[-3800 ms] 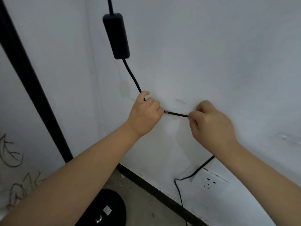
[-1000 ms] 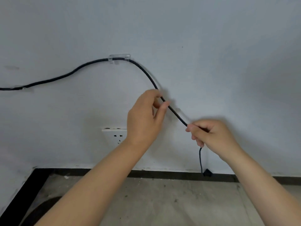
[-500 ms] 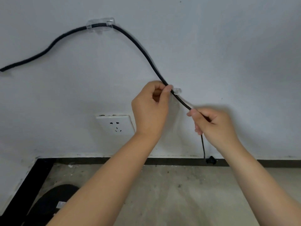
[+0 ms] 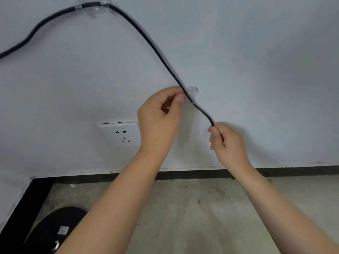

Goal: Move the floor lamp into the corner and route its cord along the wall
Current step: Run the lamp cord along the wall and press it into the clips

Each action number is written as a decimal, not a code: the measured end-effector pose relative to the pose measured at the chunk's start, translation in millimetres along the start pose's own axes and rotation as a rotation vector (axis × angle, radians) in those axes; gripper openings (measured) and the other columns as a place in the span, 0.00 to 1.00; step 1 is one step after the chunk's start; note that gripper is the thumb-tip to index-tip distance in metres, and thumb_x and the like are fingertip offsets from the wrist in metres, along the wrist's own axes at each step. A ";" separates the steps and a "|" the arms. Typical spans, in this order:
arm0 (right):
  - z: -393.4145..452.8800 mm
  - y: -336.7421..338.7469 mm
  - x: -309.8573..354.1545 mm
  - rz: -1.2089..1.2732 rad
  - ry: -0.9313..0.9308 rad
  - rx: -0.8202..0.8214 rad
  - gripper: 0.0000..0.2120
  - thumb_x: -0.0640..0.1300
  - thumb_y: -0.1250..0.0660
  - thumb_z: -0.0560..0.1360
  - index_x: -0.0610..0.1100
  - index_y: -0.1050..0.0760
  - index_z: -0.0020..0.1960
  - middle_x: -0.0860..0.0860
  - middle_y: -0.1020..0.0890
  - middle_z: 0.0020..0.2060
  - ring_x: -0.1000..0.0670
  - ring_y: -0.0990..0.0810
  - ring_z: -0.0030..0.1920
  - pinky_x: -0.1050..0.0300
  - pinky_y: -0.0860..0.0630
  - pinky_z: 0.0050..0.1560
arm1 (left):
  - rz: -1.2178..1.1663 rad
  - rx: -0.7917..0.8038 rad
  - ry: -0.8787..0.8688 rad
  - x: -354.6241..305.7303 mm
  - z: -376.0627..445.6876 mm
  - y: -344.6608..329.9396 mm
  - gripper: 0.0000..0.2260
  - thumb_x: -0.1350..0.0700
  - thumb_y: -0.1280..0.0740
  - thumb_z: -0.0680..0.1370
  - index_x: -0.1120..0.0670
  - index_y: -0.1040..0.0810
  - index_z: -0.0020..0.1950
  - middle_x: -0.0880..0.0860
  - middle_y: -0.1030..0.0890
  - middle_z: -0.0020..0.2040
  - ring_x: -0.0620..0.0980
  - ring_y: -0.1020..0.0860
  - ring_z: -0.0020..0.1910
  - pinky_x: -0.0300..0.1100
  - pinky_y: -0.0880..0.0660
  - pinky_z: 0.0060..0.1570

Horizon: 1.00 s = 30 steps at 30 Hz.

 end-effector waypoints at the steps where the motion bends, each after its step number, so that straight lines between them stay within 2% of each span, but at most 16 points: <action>1: -0.4 -9.3 -2.9 0.002 -0.013 0.027 0.10 0.35 0.45 0.76 0.33 0.26 0.46 0.39 0.24 0.33 0.37 0.23 0.37 0.54 0.30 0.39 | 0.022 -0.005 0.009 5.6 -2.2 4.7 0.18 0.66 0.35 0.74 0.41 0.23 0.38 0.38 0.22 0.35 0.32 0.24 0.34 0.21 0.28 0.40; 3: -1.8 -23.7 -2.5 -0.003 -0.019 0.054 0.11 0.36 0.46 0.76 0.34 0.26 0.47 0.43 0.25 0.34 0.39 0.23 0.37 0.52 0.29 0.40 | 0.043 -0.022 0.051 23.2 -10.3 15.1 0.16 0.66 0.37 0.75 0.43 0.23 0.42 0.38 0.22 0.37 0.30 0.25 0.34 0.20 0.29 0.40; 5: -1.5 -28.2 0.5 0.008 -0.008 0.027 0.11 0.36 0.47 0.76 0.34 0.26 0.46 0.42 0.25 0.34 0.38 0.23 0.37 0.48 0.26 0.41 | 0.058 -0.040 0.101 43.2 -20.0 24.2 0.17 0.66 0.37 0.75 0.43 0.23 0.42 0.39 0.23 0.37 0.29 0.25 0.34 0.18 0.29 0.39; 7: -2.3 -31.2 0.9 0.002 -0.002 0.025 0.11 0.36 0.47 0.76 0.34 0.27 0.45 0.42 0.25 0.33 0.36 0.22 0.37 0.48 0.26 0.41 | 0.078 -0.052 0.165 65.7 -31.7 30.8 0.16 0.67 0.37 0.75 0.44 0.22 0.43 0.42 0.22 0.38 0.30 0.25 0.34 0.18 0.30 0.37; 11: -5.0 -43.5 -4.8 -0.010 -0.042 0.111 0.11 0.37 0.48 0.77 0.39 0.28 0.43 0.47 0.24 0.30 0.41 0.21 0.36 0.60 0.29 0.36 | 0.142 -0.027 0.272 109.3 -58.6 40.4 0.09 0.67 0.38 0.75 0.57 0.20 0.49 0.51 0.21 0.43 0.37 0.25 0.38 0.17 0.32 0.35; 13: -6.1 -57.5 -3.3 0.033 -0.089 0.199 0.11 0.37 0.49 0.77 0.43 0.30 0.41 0.53 0.24 0.28 0.46 0.22 0.38 0.68 0.28 0.40 | 0.179 0.018 0.288 123.5 -68.0 40.8 0.09 0.67 0.37 0.75 0.58 0.20 0.49 0.50 0.21 0.43 0.38 0.26 0.38 0.16 0.33 0.34; 15: -6.0 -74.6 2.2 0.095 -0.144 0.312 0.13 0.38 0.49 0.77 0.45 0.31 0.38 0.57 0.23 0.30 0.49 0.22 0.42 0.59 0.27 0.50 | 0.247 0.114 0.308 135.6 -74.4 35.8 0.09 0.67 0.37 0.75 0.59 0.20 0.51 0.50 0.21 0.44 0.41 0.25 0.39 0.14 0.35 0.35; 16: -6.9 -82.4 7.4 0.118 -0.170 0.368 0.15 0.38 0.49 0.77 0.47 0.31 0.36 0.57 0.22 0.31 0.51 0.23 0.42 0.58 0.27 0.49 | 0.275 0.163 0.332 142.5 -79.7 35.0 0.09 0.66 0.37 0.76 0.59 0.21 0.53 0.52 0.20 0.46 0.44 0.25 0.41 0.14 0.36 0.37; 17: -5.0 -85.8 11.7 0.151 -0.198 0.407 0.16 0.38 0.49 0.77 0.49 0.31 0.35 0.56 0.22 0.32 0.54 0.24 0.40 0.59 0.28 0.45 | 0.291 0.219 0.358 149.3 -83.2 31.6 0.10 0.66 0.38 0.76 0.60 0.22 0.55 0.53 0.20 0.49 0.46 0.25 0.45 0.16 0.36 0.41; 19: -3.5 -93.0 18.4 0.276 -0.280 0.476 0.16 0.38 0.50 0.78 0.48 0.31 0.35 0.52 0.21 0.34 0.54 0.25 0.36 0.63 0.29 0.35 | 0.323 0.335 0.417 164.5 -93.7 27.1 0.13 0.67 0.39 0.76 0.60 0.26 0.60 0.57 0.20 0.57 0.50 0.24 0.53 0.26 0.35 0.52; 22: -6.9 -103.1 24.7 0.445 -0.375 0.534 0.15 0.39 0.50 0.79 0.45 0.31 0.37 0.48 0.20 0.34 0.53 0.21 0.32 0.67 0.26 0.30 | 0.360 0.465 0.502 186.9 -113.6 27.4 0.19 0.66 0.40 0.76 0.57 0.32 0.66 0.56 0.26 0.65 0.53 0.28 0.64 0.41 0.34 0.63; 24: -10.5 -108.6 26.9 0.512 -0.409 0.545 0.15 0.39 0.50 0.79 0.44 0.30 0.37 0.49 0.18 0.31 0.54 0.19 0.29 0.66 0.23 0.29 | 0.407 0.456 0.502 196.2 -120.8 35.3 0.14 0.63 0.40 0.77 0.56 0.30 0.62 0.55 0.22 0.60 0.56 0.25 0.59 0.48 0.31 0.62; 26: -12.0 -111.2 26.7 0.562 -0.435 0.537 0.15 0.40 0.49 0.79 0.43 0.30 0.37 0.52 0.16 0.25 0.54 0.18 0.28 0.65 0.21 0.29 | 0.369 0.424 0.493 201.1 -125.4 42.3 0.07 0.59 0.40 0.79 0.59 0.25 0.52 0.58 0.19 0.46 0.58 0.22 0.48 0.48 0.28 0.51; 28: -10.7 -109.2 26.7 0.563 -0.426 0.505 0.15 0.40 0.49 0.79 0.43 0.29 0.37 0.53 0.16 0.24 0.54 0.18 0.29 0.64 0.20 0.30 | 0.298 0.443 0.479 207.3 -133.0 46.7 0.08 0.59 0.40 0.79 0.62 0.25 0.45 0.56 0.24 0.36 0.56 0.25 0.40 0.46 0.29 0.42; 30: -9.9 -105.1 23.7 0.547 -0.399 0.453 0.15 0.40 0.49 0.79 0.44 0.29 0.36 0.54 0.16 0.24 0.54 0.18 0.29 0.64 0.21 0.31 | 0.313 0.489 0.474 216.7 -142.3 55.5 0.09 0.59 0.40 0.78 0.58 0.27 0.39 0.50 0.29 0.30 0.52 0.29 0.34 0.43 0.32 0.35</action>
Point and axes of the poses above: each hand's wrist, its own z-axis towards the middle knuckle, its own y-axis out of the back of the hand, x = y × z, the point moved 10 cm from there along z, towards the middle knuckle
